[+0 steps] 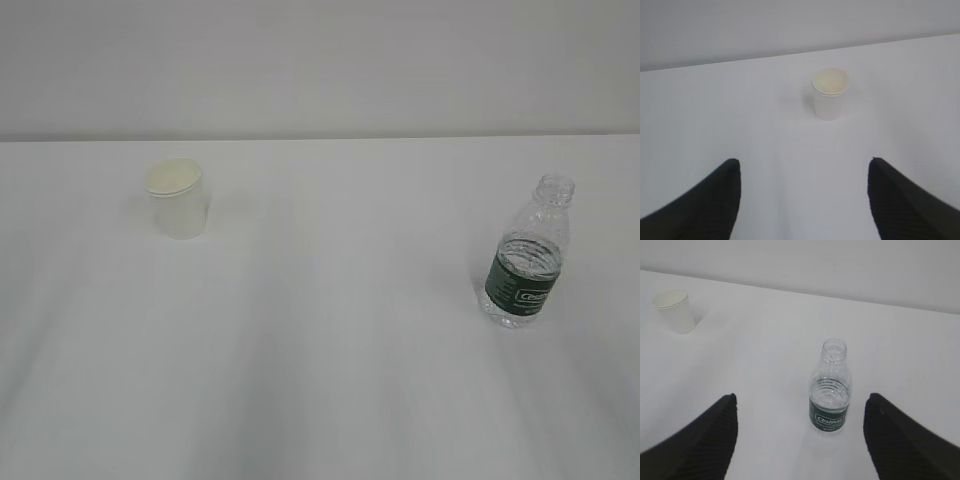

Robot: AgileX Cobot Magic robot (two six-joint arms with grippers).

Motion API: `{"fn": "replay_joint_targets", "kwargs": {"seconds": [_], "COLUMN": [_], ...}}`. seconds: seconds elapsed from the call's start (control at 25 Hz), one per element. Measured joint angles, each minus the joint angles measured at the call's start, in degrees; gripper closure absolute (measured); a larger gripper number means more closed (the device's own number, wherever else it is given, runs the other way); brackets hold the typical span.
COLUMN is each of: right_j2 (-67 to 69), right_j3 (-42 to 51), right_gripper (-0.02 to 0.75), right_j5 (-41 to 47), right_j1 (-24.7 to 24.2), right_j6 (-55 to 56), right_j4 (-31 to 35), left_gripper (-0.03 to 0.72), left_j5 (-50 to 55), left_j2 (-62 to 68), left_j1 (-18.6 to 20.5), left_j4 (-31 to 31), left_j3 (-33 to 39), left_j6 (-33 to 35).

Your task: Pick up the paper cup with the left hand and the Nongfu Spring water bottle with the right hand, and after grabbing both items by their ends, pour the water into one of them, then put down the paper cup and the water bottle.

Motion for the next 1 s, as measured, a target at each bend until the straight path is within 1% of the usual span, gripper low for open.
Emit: {"fn": "replay_joint_targets", "kwargs": {"seconds": [0.24,0.4,0.64,0.76,1.0], "right_j2": [2.96,4.82,6.5,6.94,8.09], "right_j3": [0.0,1.67,5.62,7.25,10.31], "right_gripper": [0.15,0.15,0.15,0.15,0.15], "right_j5": [-5.12,-10.12,-17.21,-20.86,-28.05], "right_j1": [0.0,0.0,0.0,0.0,0.0], "right_j6": [-0.84,-0.91,-0.91,-0.91,-0.96], "right_j4": [-0.01,-0.11,-0.11,-0.11,-0.11], "left_gripper": [0.148,0.171,0.175,0.176,0.176], "left_j5": [-4.35,-8.22,-15.1,-18.37,-21.34], "left_j2": [4.07,7.74,11.94,13.48,17.35], "left_j1": [0.0,0.0,0.0,0.0,0.0], "left_j4": [0.0,0.12,0.2,0.2,-0.65], "left_j3": [0.13,2.01,6.5,6.95,6.95], "left_j6": [0.0,0.0,0.0,0.0,0.0]}}
